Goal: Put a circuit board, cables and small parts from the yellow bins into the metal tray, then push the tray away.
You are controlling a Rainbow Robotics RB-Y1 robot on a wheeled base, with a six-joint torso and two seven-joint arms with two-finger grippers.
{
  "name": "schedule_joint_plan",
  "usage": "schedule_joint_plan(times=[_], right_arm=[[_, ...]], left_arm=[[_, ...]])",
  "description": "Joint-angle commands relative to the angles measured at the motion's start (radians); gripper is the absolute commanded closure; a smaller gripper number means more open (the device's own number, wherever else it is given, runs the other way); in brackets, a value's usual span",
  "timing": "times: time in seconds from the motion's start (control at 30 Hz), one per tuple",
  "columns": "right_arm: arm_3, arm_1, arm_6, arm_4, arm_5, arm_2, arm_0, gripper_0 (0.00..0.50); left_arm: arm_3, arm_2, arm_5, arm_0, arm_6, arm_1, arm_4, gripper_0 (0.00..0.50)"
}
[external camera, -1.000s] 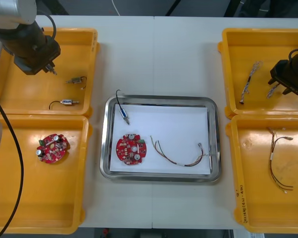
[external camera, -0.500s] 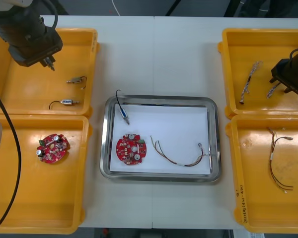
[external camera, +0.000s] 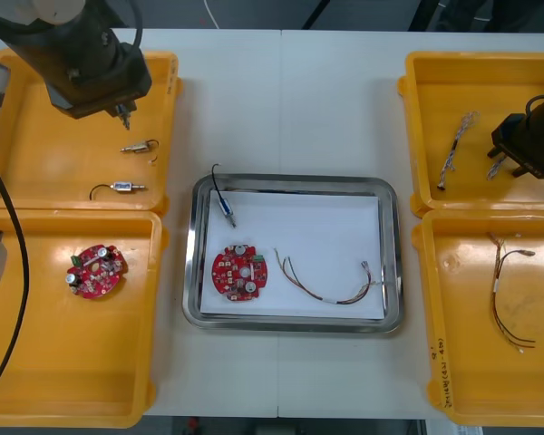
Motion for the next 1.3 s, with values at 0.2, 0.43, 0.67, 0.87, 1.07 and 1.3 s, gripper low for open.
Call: schedule_joint_plan(times=[0.2, 0.43, 0.67, 0.87, 1.07, 1.3], right_arm=[[-0.003, -0.044, -0.039, -0.014, -0.002, -0.012, -0.022, 0.116], [-0.003, -0.044, -0.041, -0.043, -0.026, 0.011, -0.007, 0.5], [-0.026, -0.046, -0.033, -0.037, -0.023, 0.011, -0.007, 0.5], [-0.135, -0.056, -0.042, -0.02, 0.1, 0.017, -0.006, 0.5], [-0.35, -0.067, -0.029, -0.019, 0.271, 0.019, 0.031, 0.5], [-0.571, -0.082, -0.013, -0.052, 0.445, 0.046, 0.073, 0.5]], left_arm=[[-0.135, -0.071, 0.009, 0.046, -0.089, 0.039, 0.045, 0.5], [-0.204, -0.094, 0.009, 0.081, -0.107, 0.039, 0.048, 0.5], [-0.218, -0.088, 0.009, 0.092, -0.184, 0.039, 0.039, 0.5], [-0.218, -0.088, 0.009, 0.092, -0.202, 0.041, 0.031, 0.5], [-0.218, -0.083, 0.009, 0.092, -0.207, 0.039, 0.031, 0.5], [-0.216, -0.077, 0.009, 0.094, -0.213, 0.041, 0.028, 0.5]])
